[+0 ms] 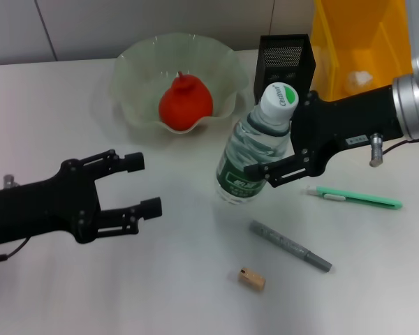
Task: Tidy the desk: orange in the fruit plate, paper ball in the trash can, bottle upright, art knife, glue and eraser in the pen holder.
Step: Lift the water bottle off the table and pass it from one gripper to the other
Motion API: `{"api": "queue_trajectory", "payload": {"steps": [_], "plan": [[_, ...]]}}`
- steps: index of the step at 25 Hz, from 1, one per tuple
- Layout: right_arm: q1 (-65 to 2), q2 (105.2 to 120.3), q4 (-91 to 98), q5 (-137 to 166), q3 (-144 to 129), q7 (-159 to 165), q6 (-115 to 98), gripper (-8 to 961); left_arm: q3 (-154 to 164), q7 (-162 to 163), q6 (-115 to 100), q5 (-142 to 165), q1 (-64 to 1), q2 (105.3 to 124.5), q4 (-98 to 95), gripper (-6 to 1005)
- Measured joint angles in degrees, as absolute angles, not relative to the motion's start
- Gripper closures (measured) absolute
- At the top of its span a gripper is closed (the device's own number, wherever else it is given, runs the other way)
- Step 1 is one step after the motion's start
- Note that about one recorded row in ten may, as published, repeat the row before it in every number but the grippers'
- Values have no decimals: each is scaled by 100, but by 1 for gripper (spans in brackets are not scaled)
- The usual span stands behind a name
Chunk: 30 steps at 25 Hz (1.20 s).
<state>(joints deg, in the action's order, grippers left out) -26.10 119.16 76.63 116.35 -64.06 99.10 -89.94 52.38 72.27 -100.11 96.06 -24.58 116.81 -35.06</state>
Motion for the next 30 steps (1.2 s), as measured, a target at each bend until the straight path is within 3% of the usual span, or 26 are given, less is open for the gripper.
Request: {"api": "queue_trajectory", "payload": {"steps": [9,19,30], "plan": [[-3203,11875,6938,11674,-6419,9713,-8941,160,5219,7510,-9968,9605,-2859,11736,-3576,142],[-4042,11830,5885,11906,-6438,9537,-8864,160,5202,7566,-9801,9587,-2934,11822,-3787,141],[-4533,11830,5302,11975,-6468,9333,-8680,161,5213,7439,-9166,9253,-3072,11845,-3713,141]]}}
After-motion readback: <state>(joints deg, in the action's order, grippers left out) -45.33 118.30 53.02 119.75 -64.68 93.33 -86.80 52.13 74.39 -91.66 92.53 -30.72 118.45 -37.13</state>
